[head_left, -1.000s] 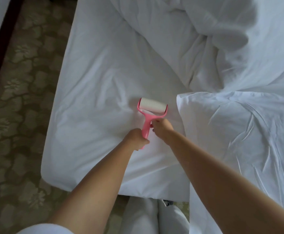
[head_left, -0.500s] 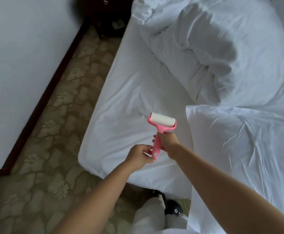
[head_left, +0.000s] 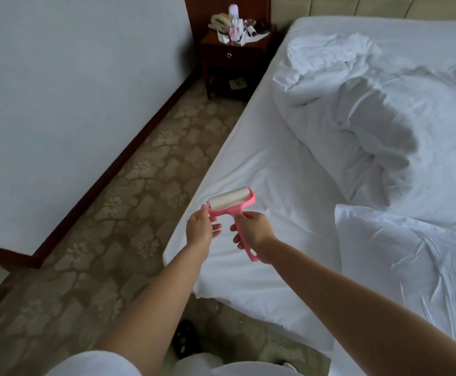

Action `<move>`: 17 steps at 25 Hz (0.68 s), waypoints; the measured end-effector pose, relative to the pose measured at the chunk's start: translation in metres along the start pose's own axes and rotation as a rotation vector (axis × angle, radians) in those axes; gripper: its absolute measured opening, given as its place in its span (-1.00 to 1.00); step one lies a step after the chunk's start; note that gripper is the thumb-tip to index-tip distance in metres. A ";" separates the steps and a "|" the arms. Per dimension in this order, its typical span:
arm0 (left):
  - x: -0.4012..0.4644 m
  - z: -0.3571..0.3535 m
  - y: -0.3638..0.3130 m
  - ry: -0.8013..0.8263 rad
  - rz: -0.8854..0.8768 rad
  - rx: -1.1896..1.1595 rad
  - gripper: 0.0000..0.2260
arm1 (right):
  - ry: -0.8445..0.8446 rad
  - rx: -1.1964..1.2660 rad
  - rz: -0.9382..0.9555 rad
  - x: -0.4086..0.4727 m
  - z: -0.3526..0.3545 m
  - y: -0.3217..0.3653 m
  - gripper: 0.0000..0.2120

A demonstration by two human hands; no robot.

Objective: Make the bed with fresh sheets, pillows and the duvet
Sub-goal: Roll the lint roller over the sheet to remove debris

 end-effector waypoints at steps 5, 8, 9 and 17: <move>0.051 0.067 -0.040 0.055 0.020 -0.205 -0.78 | -0.007 -0.107 0.124 0.006 -0.090 0.053 -0.63; 0.087 0.119 -0.067 0.152 0.072 -0.206 -0.83 | -0.002 -0.251 0.178 0.018 -0.143 0.088 -0.75; 0.099 0.139 -0.077 0.191 0.092 -0.192 -0.83 | 0.007 -0.320 0.199 0.023 -0.160 0.101 -0.79; 0.188 0.213 -0.138 0.330 0.051 -0.110 -0.76 | -0.182 -0.877 0.362 0.071 -0.244 0.168 -0.77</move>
Point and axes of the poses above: each hand's wrist, its own x-axis towards the middle knuckle, its own z-axis out of the back of the hand, y = z × x, the point moved 6 cm from there along x, towards the middle knuckle
